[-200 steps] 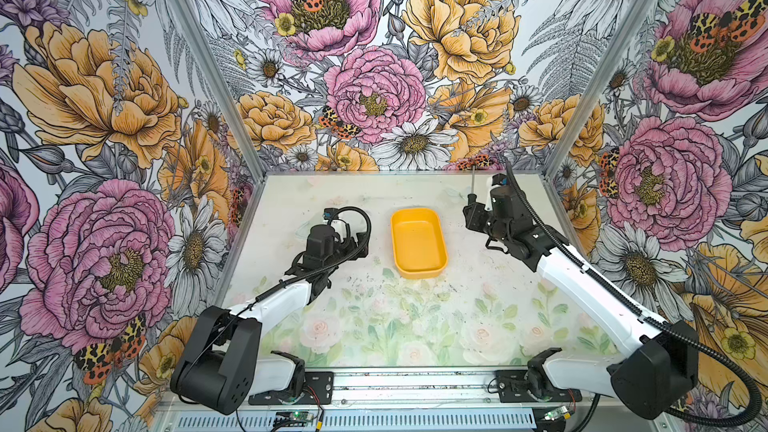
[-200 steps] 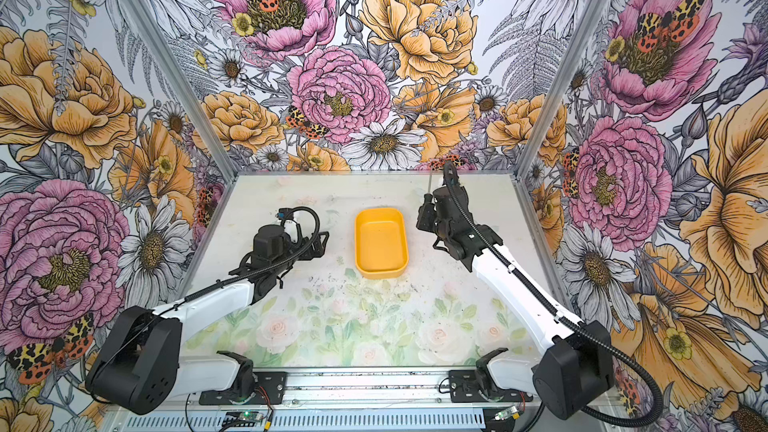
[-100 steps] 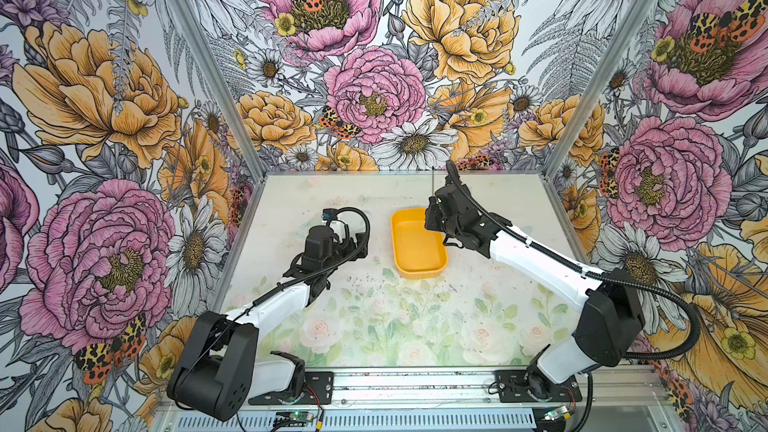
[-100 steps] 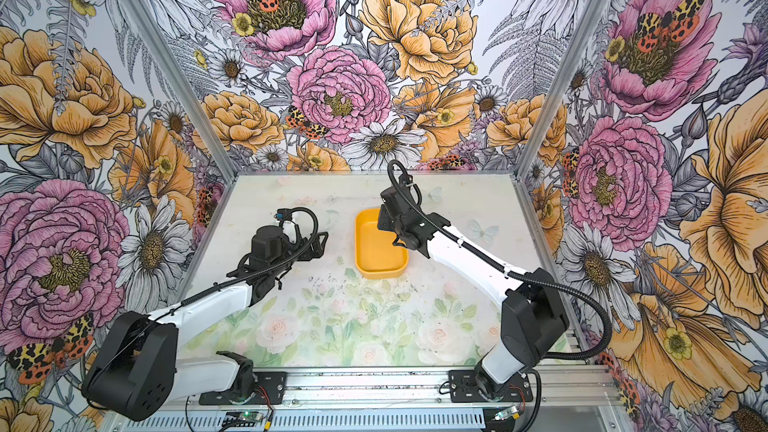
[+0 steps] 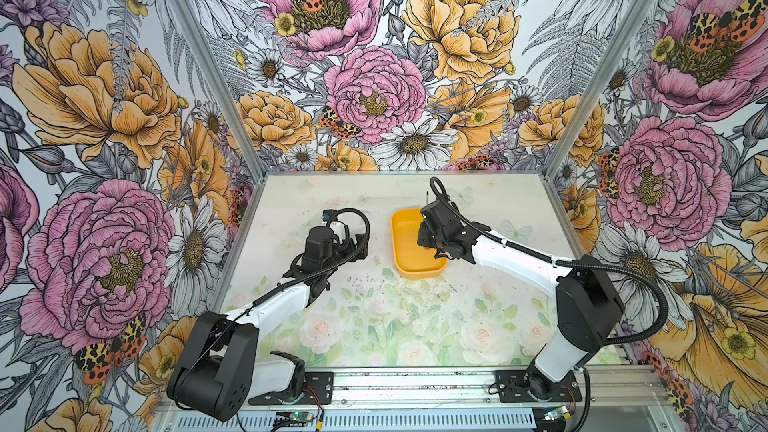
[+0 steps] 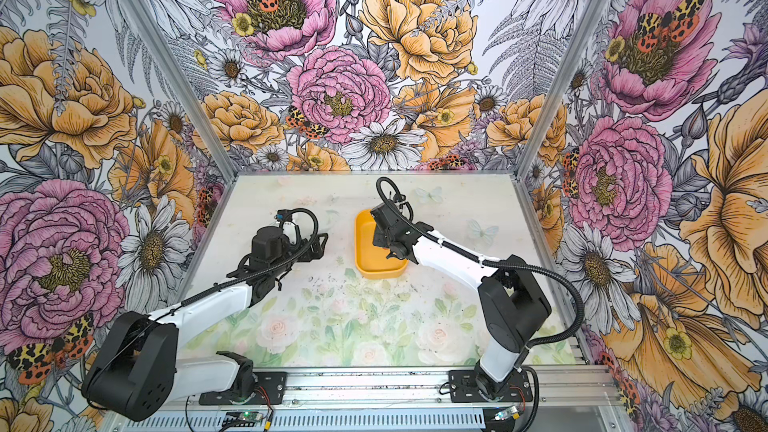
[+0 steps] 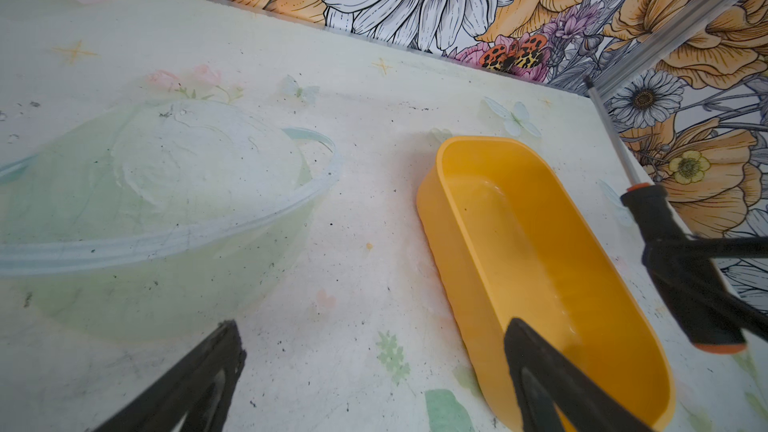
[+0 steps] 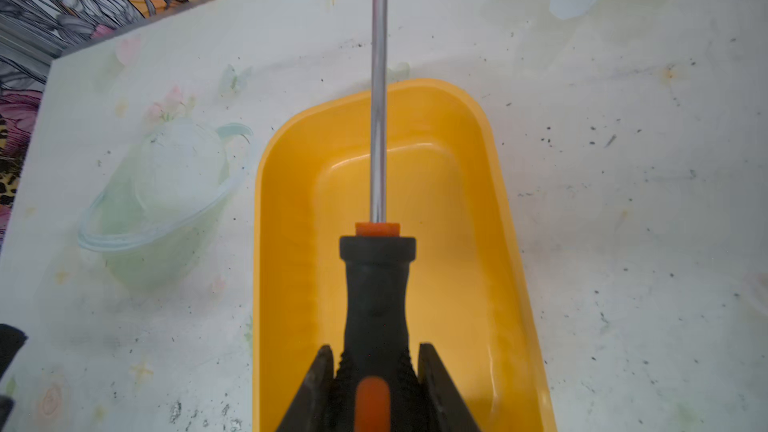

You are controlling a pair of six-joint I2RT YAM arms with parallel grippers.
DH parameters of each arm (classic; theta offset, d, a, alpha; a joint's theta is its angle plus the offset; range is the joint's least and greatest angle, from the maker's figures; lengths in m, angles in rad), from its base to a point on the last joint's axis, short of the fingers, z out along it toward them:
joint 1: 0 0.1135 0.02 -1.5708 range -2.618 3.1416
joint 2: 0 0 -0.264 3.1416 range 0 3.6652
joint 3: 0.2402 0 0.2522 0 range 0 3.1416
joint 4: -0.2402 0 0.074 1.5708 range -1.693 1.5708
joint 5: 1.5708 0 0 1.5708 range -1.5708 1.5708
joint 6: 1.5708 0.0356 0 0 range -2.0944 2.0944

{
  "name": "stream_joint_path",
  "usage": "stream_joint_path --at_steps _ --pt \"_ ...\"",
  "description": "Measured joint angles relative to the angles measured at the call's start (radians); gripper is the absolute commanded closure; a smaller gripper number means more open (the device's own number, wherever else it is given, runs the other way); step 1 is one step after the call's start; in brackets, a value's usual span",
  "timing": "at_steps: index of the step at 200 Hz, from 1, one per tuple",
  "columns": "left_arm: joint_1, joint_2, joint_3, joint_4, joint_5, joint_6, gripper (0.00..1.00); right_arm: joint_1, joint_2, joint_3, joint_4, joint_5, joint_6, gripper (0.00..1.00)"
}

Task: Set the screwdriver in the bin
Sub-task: 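Lift the screwdriver with the right gripper and carry it over the yellow tray, then lower the screwdriver into the yellow tray and open the right gripper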

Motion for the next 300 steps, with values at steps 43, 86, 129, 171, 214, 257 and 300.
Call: stream_joint_path --at_steps 43,86,129,171,214,257,300 --pt "0.0 0.0 0.0 0.0 0.0 0.0 0.01 0.016 0.06 -0.007 -0.005 -0.015 0.008 1.0" --pt "0.0 0.001 0.0 0.0 0.0 0.0 0.01 0.035 0.095 -0.007 -0.003 -0.022 0.014 1.0" --pt "0.0 0.001 0.0 0.0 0.0 0.0 0.01 0.039 0.128 -0.008 -0.002 -0.026 0.015 1.0" --pt "0.0 0.001 0.0 0.0 0.0 0.0 0.01 0.039 0.164 -0.008 -0.002 -0.026 0.015 1.0" --pt "0.0 0.001 0.0 -0.004 0.0 0.0 0.01 0.039 0.203 -0.008 -0.002 -0.027 0.015 1.0" --pt "0.0 0.001 -0.005 -0.01 0.0 0.0 0.01 0.039 0.228 -0.008 0.002 -0.032 0.015 0.97" --pt "0.0 0.001 -0.012 -0.018 0.0 0.0 0.01 0.039 0.228 -0.006 0.002 -0.033 0.015 0.81"
